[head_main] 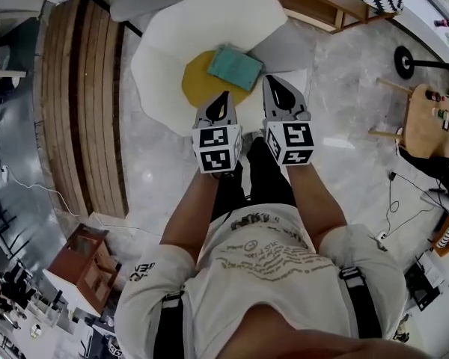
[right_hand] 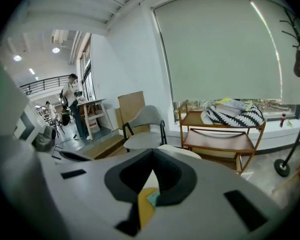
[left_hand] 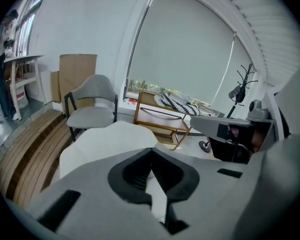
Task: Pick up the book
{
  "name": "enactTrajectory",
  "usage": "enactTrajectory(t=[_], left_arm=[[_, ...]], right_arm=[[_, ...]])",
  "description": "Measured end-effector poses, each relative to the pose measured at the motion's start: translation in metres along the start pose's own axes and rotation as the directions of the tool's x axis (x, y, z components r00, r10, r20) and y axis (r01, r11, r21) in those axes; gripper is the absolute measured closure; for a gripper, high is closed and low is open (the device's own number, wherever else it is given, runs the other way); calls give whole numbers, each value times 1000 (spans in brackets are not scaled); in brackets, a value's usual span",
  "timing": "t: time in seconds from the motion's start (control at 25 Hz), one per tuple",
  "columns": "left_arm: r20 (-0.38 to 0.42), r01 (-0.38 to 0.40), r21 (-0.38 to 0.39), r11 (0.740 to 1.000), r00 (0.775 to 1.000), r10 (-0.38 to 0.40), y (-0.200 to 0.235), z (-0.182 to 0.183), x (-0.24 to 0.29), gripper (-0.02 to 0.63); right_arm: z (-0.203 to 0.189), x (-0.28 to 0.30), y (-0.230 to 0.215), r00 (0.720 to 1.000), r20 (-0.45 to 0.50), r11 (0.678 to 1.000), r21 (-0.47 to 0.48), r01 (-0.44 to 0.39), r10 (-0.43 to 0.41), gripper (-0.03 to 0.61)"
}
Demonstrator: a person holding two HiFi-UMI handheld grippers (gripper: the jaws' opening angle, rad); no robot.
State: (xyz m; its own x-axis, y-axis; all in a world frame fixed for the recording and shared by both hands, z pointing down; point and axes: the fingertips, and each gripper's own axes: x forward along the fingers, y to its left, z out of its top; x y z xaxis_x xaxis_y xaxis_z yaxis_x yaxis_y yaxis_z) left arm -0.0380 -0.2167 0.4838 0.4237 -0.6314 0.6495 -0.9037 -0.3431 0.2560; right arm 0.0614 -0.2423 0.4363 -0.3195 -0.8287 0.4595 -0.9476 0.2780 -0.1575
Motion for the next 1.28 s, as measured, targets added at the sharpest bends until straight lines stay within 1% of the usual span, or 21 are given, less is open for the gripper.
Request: enactTrajectory(t=[0.24, 0.36, 0.44, 0.56, 0.72, 0.84, 0.96, 1.04, 1.12, 1.16, 1.28], left_arm=[[-58, -37, -39, 999, 998, 35, 15, -53, 38, 595], [-98, -49, -67, 997, 994, 42, 22, -84, 58, 594], [-109, -52, -86, 995, 993, 43, 29, -97, 76, 595], [-123, -44, -123, 991, 992, 29, 38, -117, 100, 595], [-161, -16, -193, 981, 987, -15, 43, -152, 125, 594], [-191, -16, -215, 976, 981, -26, 48, -179, 143, 594], [-201, -15, -263, 965, 979, -40, 51, -202, 161, 594], [-197, -6, -321, 947, 979, -61, 53, -216, 175, 594], [-189, 8, -400, 916, 978, -91, 53, -231, 190, 594], [-183, 18, -447, 894, 977, -111, 51, -239, 197, 594], [-156, 40, -585, 810, 975, -161, 52, -261, 214, 594]], right_arm=[[-59, 16, -9, 998, -62, 1000, 9, -16, 17, 552], [-93, 25, -14, 995, -99, 1000, 6, -27, 27, 552], [-110, 38, -17, 993, -113, 999, -1, -38, 38, 552], [-133, 53, -18, 991, -124, 998, -14, -56, 53, 552], [-166, 66, -17, 987, -143, 998, -3, -70, 68, 552], [-187, 76, -21, 986, -151, 997, 3, -73, 73, 552], [-203, 81, -26, 985, -154, 997, 2, -78, 77, 552], [-213, 83, -31, 985, -152, 997, 0, -78, 77, 552], [-223, 81, -41, 986, -151, 998, -5, -70, 69, 552], [-230, 79, -46, 986, -153, 998, -3, -62, 61, 552], [-252, 79, -60, 985, -167, 999, 25, -40, 44, 552]])
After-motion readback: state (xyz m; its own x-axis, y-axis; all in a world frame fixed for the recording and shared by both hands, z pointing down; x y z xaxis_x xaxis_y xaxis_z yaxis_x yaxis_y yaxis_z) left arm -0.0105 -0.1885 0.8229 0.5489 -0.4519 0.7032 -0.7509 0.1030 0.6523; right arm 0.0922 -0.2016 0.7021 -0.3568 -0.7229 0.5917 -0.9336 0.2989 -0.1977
